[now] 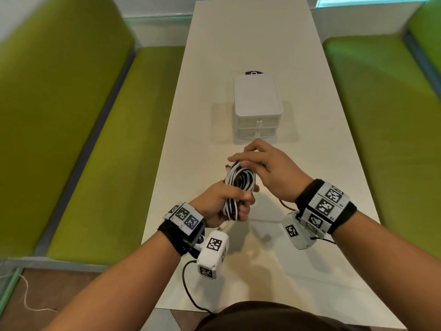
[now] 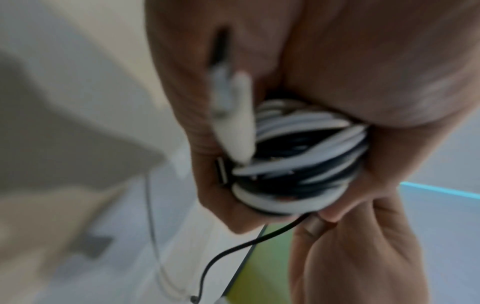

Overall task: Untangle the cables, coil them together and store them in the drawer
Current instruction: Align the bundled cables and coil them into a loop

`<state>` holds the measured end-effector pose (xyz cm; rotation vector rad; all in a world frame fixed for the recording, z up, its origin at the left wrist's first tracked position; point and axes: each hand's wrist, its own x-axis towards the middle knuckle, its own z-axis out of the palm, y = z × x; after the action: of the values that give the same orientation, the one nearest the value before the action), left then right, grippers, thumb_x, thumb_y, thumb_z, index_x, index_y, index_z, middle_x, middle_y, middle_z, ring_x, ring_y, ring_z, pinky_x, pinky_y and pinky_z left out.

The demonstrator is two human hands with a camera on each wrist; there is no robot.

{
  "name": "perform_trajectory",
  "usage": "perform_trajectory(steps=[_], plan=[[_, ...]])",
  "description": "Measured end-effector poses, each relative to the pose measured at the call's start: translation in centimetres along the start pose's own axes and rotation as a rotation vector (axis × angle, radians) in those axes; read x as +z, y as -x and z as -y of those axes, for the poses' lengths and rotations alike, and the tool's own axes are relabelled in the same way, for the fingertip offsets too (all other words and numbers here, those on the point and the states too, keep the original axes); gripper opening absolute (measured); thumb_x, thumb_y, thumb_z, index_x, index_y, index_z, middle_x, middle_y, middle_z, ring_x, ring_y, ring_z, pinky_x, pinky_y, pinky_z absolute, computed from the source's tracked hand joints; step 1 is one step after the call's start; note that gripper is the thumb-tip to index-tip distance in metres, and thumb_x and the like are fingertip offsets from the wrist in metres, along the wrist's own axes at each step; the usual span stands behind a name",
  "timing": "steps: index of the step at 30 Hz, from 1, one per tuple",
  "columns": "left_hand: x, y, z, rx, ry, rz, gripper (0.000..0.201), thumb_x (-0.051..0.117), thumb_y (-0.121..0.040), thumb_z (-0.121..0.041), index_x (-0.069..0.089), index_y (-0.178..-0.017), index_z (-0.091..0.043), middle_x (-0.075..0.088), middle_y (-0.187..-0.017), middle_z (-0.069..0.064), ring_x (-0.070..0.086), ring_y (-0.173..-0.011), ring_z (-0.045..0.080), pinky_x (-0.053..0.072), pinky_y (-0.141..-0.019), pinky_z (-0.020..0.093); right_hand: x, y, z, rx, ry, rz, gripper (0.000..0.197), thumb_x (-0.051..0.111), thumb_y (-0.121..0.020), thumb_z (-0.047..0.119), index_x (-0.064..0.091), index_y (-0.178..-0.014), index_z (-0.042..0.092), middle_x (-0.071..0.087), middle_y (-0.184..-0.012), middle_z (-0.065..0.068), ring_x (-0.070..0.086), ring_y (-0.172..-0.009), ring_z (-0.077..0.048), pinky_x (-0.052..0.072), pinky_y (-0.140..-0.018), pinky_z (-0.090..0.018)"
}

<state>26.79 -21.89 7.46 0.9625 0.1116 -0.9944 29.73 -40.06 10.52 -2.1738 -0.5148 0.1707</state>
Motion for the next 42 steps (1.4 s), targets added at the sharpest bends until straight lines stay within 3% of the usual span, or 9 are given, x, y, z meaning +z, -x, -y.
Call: perform_trajectory(steps=[3,9,12,16,21,27,31,37,42], plan=[[-0.4,0.0,0.0,0.045,0.006,0.012,0.026,0.057,-0.084,-0.004,0.057,-0.11,-0.003,0.052,-0.076,0.013,0.054,-0.057,0.018,0.057,-0.078,0.045,0.5,0.3,0.0,0.012,-0.085,0.014,0.036,0.041,-0.108,0.016,0.06,-0.139,0.021,0.052,-0.115,0.003,0.056,-0.1,-0.006,0.046,-0.089,-0.018],[0.2,-1.1,0.2,0.211,0.073,-0.066,0.023,0.06,-0.085,-0.003,0.059,-0.108,-0.005,0.061,-0.088,0.012,0.057,-0.065,0.021,0.055,-0.071,0.038,1.1,0.2,1.2,0.154,-0.343,-0.299,0.024,0.062,-0.099,0.014,0.077,-0.113,0.028,0.075,-0.099,0.009,0.072,-0.086,-0.019,0.059,-0.076,-0.027],[0.3,-1.9,0.5,0.319,0.075,-0.216,0.025,0.063,-0.084,-0.004,0.062,-0.108,-0.005,0.065,-0.089,0.01,0.057,-0.068,0.025,0.054,-0.07,0.039,1.8,0.5,1.6,0.284,-0.536,-0.446,0.018,0.071,-0.093,0.013,0.08,-0.106,0.021,0.078,-0.092,0.007,0.073,-0.08,-0.004,0.056,-0.069,-0.015],[0.3,-2.2,1.0,0.406,0.039,-0.323,0.027,0.068,-0.084,-0.01,0.065,-0.11,-0.002,0.064,-0.095,0.019,0.058,-0.069,0.031,0.05,-0.068,0.039,2.5,0.6,1.0,0.344,-0.486,-0.465,0.017,0.073,-0.092,0.024,0.08,-0.108,0.027,0.079,-0.095,0.011,0.07,-0.084,0.003,0.056,-0.085,-0.02],[1.0,-2.3,0.8,0.367,0.133,-0.372,0.063,0.08,-0.077,-0.021,0.056,-0.127,0.008,0.052,-0.114,0.028,0.051,-0.106,0.041,0.041,-0.091,0.053,4.0,1.3,0.6,0.34,-0.363,-0.383,0.032,0.048,-0.106,0.023,0.067,-0.131,0.032,0.072,-0.124,0.005,0.064,-0.117,-0.007,0.049,-0.106,-0.033],[0.7,-2.1,0.5,0.336,0.202,-0.257,0.049,0.066,-0.087,-0.018,0.056,-0.131,0.001,0.059,-0.118,0.024,0.06,-0.108,0.033,0.052,-0.09,0.041,4.0,1.2,-0.4,0.357,-0.364,-0.327,0.034,0.049,-0.105,0.022,0.067,-0.127,0.04,0.063,-0.14,0.0,0.035,-0.147,-0.005,0.032,-0.121,-0.041],[0.7,-2.0,0.4,0.33,0.248,-0.211,0.044,0.062,-0.088,-0.018,0.056,-0.129,-0.002,0.064,-0.111,0.019,0.064,-0.099,0.031,0.051,-0.09,0.045,3.5,0.9,0.2,0.346,-0.515,-0.333,0.031,0.054,-0.103,0.019,0.07,-0.125,0.035,0.065,-0.132,0.002,0.054,-0.13,-0.013,0.049,-0.103,-0.024],[0.2,-1.7,-0.1,0.279,0.197,-0.164,0.046,0.08,-0.074,-0.021,0.063,-0.114,-0.006,0.063,-0.097,0.012,0.065,-0.081,0.025,0.053,-0.077,0.04,1.9,1.1,0.9,0.482,-0.74,-0.28,0.028,0.061,-0.099,0.015,0.074,-0.121,0.027,0.074,-0.104,0.018,0.067,-0.082,0.012,0.049,-0.061,-0.006],[-0.2,-1.8,0.0,0.266,0.178,-0.073,0.061,0.087,-0.069,-0.024,0.059,-0.12,-0.008,0.062,-0.102,0.009,0.06,-0.078,0.021,0.051,-0.077,0.039,1.5,1.2,0.9,0.519,-0.709,-0.257,0.03,0.065,-0.095,0.012,0.077,-0.113,0.032,0.074,-0.103,0.008,0.066,-0.084,-0.003,0.05,-0.08,-0.029]])
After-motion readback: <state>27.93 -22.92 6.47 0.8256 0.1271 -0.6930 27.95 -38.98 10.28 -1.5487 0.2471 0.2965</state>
